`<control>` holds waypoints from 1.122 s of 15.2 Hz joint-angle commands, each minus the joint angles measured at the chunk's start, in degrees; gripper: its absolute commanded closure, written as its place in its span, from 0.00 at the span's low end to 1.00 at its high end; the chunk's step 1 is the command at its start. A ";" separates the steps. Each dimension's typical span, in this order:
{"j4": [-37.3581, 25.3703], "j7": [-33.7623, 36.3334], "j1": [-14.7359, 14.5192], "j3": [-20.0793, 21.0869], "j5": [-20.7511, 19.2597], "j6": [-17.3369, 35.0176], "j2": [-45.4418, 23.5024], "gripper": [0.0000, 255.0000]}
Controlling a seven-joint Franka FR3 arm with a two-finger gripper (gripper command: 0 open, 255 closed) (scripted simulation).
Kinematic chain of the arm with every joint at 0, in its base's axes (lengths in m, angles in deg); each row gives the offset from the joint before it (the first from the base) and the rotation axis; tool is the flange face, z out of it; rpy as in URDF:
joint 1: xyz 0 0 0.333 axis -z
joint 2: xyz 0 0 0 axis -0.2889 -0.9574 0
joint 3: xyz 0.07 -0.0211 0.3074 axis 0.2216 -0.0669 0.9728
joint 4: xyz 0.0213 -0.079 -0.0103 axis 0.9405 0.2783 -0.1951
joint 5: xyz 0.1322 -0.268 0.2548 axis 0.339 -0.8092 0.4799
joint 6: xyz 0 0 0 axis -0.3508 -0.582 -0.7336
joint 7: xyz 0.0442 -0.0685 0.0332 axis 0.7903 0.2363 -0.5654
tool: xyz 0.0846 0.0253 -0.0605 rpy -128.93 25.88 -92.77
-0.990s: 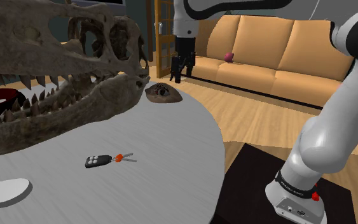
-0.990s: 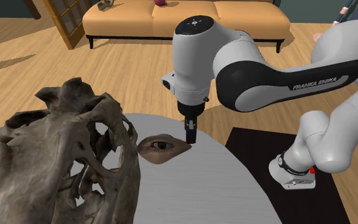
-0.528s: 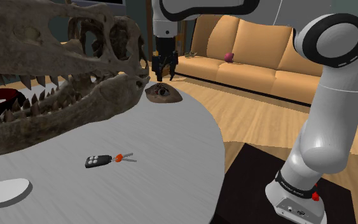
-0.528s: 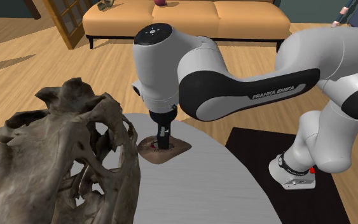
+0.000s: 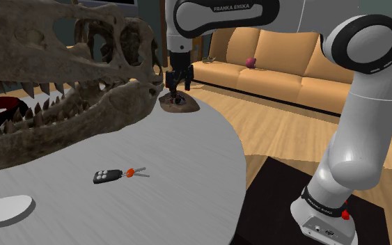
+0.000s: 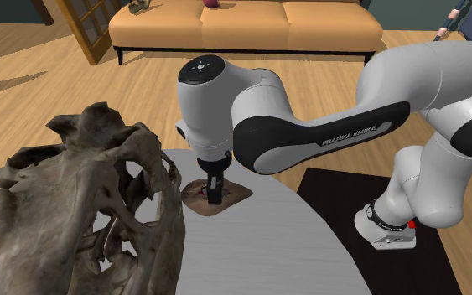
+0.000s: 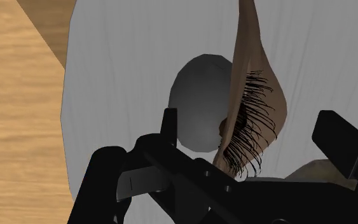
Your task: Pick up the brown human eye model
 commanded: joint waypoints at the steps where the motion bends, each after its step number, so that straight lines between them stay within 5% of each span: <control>1: 0.35 -0.06 0.05 -0.03 0.02 0.32 0.07 1.00; 10: 0.30 -0.01 0.01 -0.01 0.00 0.31 0.02 1.00; 17: -6.55 0.04 -0.21 0.08 -0.21 -5.49 -1.05 1.00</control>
